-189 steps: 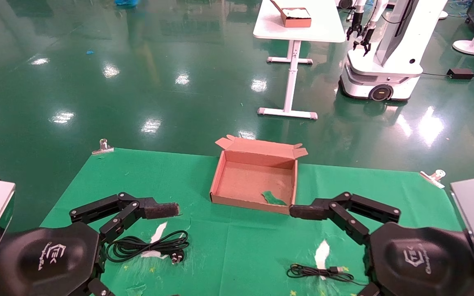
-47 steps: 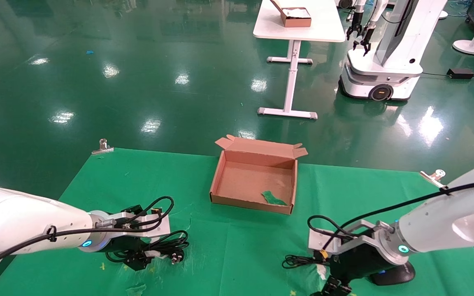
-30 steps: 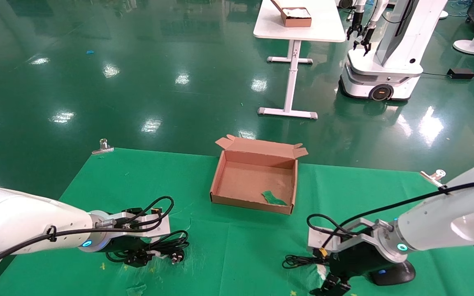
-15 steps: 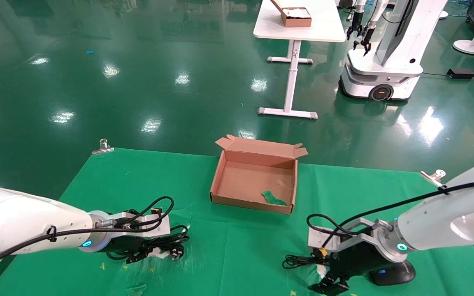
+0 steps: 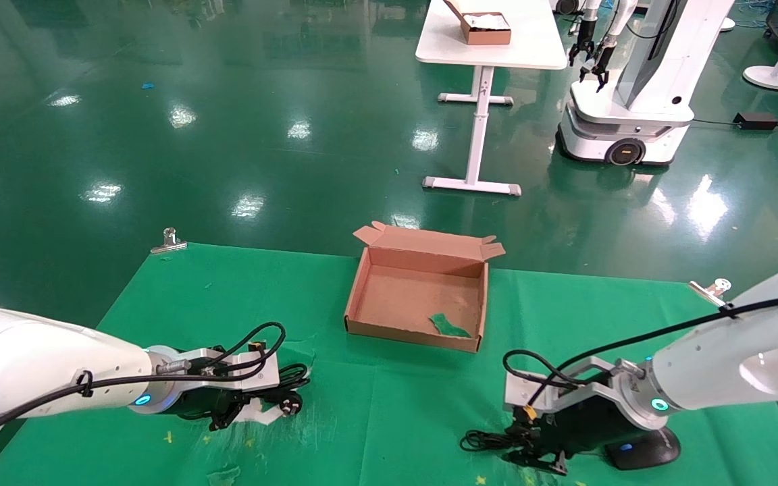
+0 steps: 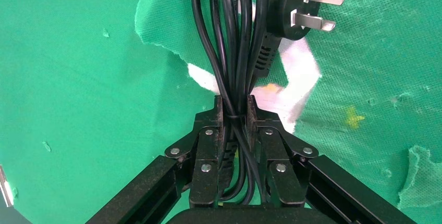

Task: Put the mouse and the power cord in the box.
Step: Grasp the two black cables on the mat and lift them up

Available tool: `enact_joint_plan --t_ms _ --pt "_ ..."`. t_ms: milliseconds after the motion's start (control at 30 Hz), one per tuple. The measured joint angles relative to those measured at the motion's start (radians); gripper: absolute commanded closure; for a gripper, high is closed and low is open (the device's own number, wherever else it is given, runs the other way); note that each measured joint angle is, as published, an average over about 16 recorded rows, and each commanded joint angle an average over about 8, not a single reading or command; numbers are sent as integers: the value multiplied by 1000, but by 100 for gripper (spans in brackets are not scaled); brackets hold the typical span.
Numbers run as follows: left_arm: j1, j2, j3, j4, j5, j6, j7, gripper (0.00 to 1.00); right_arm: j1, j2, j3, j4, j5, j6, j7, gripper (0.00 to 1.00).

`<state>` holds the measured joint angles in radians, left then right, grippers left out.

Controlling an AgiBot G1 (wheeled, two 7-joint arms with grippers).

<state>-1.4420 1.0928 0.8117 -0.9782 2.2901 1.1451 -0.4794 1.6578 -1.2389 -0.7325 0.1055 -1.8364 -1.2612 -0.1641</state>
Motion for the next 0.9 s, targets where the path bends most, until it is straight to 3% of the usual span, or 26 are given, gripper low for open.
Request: enact_joint_plan --t_ms 600,900 --pt "-5 -2 -2 0 -3 4 0 100 5 1 1 4 2 4 -2 100" --pt "-78 -27 -43 -4 -90 80 10 100 66 22 9 37 9 14 -18 100"
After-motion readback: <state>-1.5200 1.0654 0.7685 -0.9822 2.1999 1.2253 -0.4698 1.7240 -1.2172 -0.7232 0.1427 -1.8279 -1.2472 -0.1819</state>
